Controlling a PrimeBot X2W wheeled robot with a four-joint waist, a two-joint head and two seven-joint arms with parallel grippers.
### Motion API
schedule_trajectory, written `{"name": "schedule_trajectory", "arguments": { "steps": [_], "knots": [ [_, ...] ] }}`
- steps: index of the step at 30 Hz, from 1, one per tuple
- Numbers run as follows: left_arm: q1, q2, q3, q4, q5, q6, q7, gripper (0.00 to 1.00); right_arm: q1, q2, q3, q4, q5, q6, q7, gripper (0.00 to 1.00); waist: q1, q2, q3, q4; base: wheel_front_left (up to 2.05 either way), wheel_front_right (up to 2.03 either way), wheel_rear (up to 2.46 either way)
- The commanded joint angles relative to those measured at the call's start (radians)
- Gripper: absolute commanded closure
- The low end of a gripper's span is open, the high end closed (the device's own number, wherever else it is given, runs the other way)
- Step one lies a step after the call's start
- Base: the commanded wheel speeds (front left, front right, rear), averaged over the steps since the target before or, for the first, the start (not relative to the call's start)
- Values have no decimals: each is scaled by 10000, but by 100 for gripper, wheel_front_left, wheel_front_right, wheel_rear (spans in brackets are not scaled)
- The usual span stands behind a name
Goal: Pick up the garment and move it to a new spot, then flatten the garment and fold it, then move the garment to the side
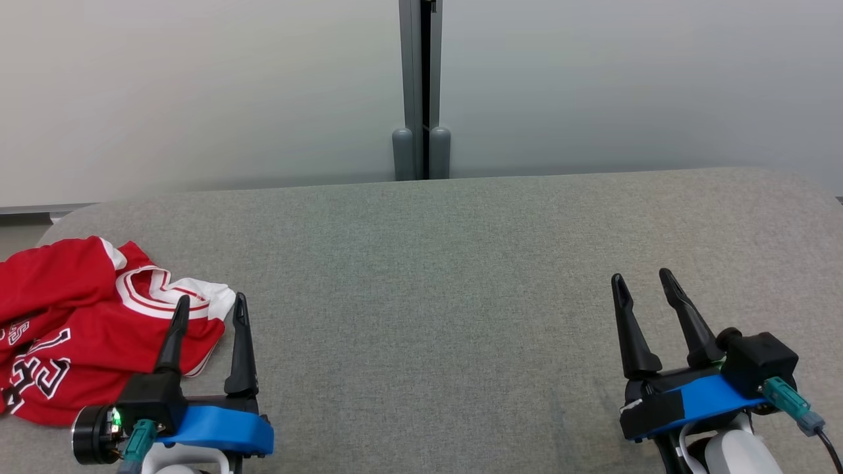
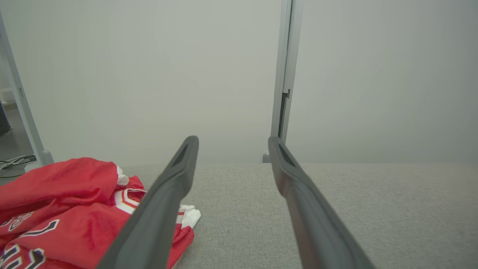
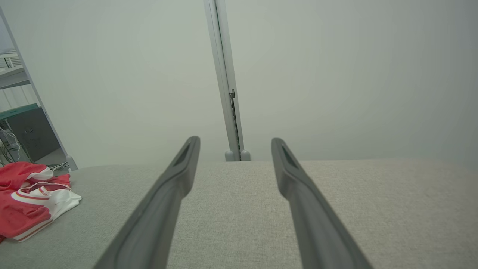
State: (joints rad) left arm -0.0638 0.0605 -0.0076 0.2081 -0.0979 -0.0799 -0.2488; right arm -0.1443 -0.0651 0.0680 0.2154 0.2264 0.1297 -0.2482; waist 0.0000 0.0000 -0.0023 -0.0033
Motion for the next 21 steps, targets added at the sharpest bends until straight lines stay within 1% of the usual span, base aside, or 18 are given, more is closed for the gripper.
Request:
{"name": "schedule_trajectory", "arguments": {
  "steps": [1,8,21],
  "knots": [
    [-63,1,30,-44,166,-3,-69,0,-104,10,17,-35,-143,17,-78,0,0,0,-3,2,0,0,0],
    [-31,-20,55,-72,632,-21,-184,0,-149,0,54,52,-548,12,-197,0,0,0,-2,-7,0,0,0],
    [-97,-59,141,121,539,-95,-180,0,-128,14,24,136,-471,12,-188,0,0,0,-15,6,0,0,0]
  ]
}}
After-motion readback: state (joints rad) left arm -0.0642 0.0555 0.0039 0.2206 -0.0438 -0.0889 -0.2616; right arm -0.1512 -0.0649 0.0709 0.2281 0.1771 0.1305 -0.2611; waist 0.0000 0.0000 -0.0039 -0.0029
